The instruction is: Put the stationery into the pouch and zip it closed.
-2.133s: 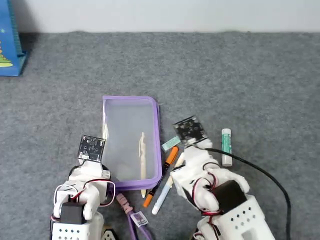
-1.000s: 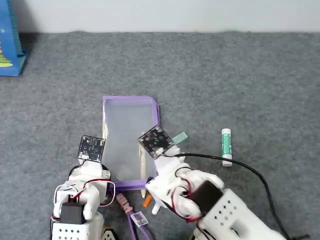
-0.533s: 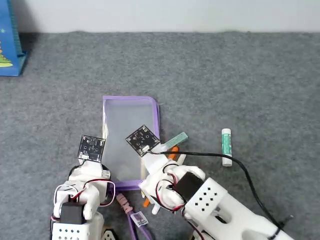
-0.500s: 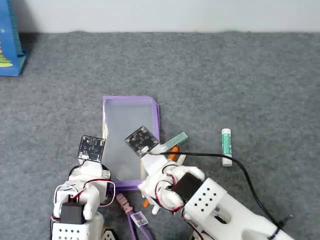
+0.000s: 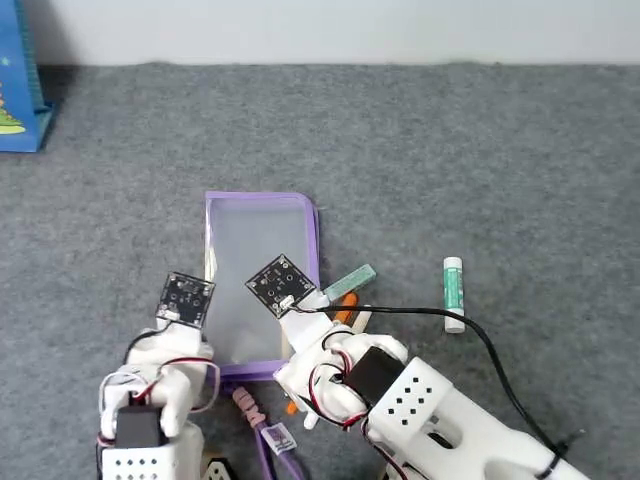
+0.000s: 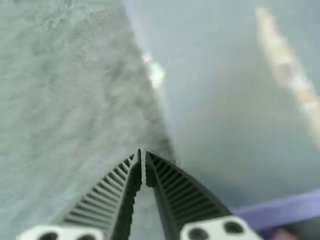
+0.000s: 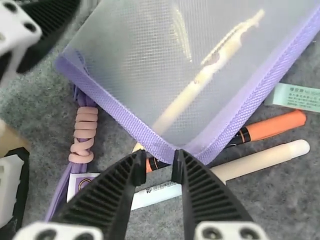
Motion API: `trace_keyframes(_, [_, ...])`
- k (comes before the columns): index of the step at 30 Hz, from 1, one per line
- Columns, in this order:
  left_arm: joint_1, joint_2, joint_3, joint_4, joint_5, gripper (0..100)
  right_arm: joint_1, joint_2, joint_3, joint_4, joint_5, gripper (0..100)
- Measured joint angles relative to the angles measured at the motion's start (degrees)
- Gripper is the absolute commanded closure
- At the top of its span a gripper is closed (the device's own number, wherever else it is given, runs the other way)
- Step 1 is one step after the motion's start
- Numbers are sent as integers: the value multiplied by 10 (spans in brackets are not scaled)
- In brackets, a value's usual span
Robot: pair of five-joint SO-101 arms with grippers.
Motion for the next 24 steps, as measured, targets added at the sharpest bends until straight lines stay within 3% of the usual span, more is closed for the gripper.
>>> trace_keyframes(6, [-123,-2,-40,0,-98,986,0,0,0,0,0,887])
trace_keyframes(12, [-253,-2,-57,-37,-56,986,-13,4,0,-3,0,887])
trace_keyframes(17, [-382,-1,-57,-71,-16,985,-87,4,1,-17,-25,887])
trace_keyframes(21, [-416,0,-57,-69,-11,978,-145,4,1,-25,-30,887])
trace_keyframes(24, [-422,0,-57,-66,-10,905,-161,4,1,-36,-40,887])
